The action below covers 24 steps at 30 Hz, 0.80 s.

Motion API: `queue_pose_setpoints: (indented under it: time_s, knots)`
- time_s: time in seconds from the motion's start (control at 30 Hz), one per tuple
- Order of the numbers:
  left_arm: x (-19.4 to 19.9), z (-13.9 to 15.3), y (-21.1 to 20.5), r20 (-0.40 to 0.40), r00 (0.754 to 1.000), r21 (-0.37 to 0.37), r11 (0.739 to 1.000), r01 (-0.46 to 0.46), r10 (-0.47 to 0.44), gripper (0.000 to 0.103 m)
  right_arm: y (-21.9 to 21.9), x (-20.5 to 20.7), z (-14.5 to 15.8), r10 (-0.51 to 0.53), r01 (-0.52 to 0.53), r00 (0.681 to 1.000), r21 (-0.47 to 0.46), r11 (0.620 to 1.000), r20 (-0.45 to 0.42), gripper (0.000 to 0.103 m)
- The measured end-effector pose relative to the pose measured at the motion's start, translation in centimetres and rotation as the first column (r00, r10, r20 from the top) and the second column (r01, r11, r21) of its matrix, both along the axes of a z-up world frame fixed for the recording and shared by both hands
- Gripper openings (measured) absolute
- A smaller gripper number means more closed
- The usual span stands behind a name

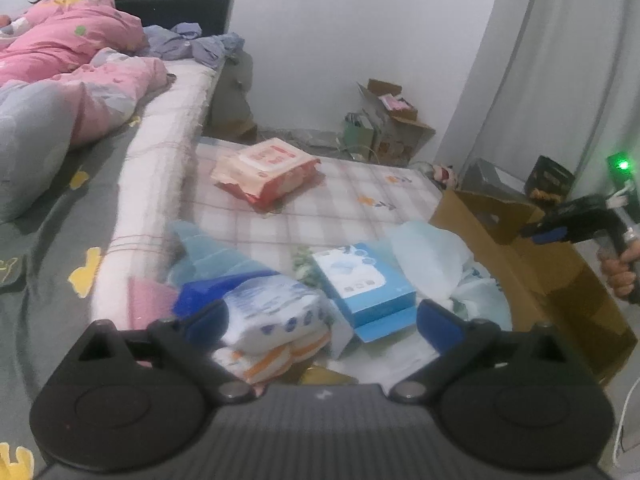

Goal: Organize soft objects
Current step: 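Move the right gripper back to the pile and grasp the blue-white tissue box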

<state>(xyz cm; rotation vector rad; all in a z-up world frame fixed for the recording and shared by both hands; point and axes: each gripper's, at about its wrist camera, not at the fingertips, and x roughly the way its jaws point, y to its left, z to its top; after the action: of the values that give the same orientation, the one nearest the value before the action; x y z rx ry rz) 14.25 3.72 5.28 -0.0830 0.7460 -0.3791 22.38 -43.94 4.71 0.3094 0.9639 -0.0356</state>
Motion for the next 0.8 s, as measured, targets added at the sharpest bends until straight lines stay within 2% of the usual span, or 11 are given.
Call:
queue_pose_setpoints:
  time_s: [0.17, 0.3, 0.43, 0.47, 0.67, 0.8]
  knots:
    - [-0.4, -0.2, 0.4, 0.017, 1.000, 0.000, 1.000, 0.020, -0.020, 0.101, 4.2, -2.3, 4.1, 0.067, -0.074, 0.994, 0.082, 0.994, 0.087, 0.043]
    - [0.4, -0.9, -0.8, 0.024, 0.997, 0.009, 0.998, 0.070, -0.070, 0.096, 9.7, -2.5, 4.9, 0.175, -0.187, 0.981, 0.155, 0.970, 0.089, 0.043]
    - [1.7, -1.9, -2.4, 0.010, 0.993, 0.014, 0.993, 0.118, -0.118, 0.083, 15.0, -0.7, 3.9, 0.258, -0.260, 0.965, 0.208, 0.943, 0.038, 0.043]
    - [2.3, -2.2, -2.7, -0.005, 0.992, 0.013, 0.992, 0.125, -0.125, 0.077, 16.2, -0.1, 3.5, 0.275, -0.273, 0.961, 0.210, 0.939, 0.021, 0.043]
    - [5.6, -4.1, -4.7, -0.087, 0.984, 0.003, 0.988, 0.156, -0.155, 0.059, 20.7, 4.7, 0.1, 0.315, -0.293, 0.943, 0.183, 0.938, -0.107, 0.033]
    - [7.7, -5.4, -5.7, -0.150, 0.976, -0.005, 0.987, 0.159, -0.158, 0.058, 21.7, 7.0, -2.3, 0.307, -0.284, 0.935, 0.142, 0.948, -0.177, 0.030]
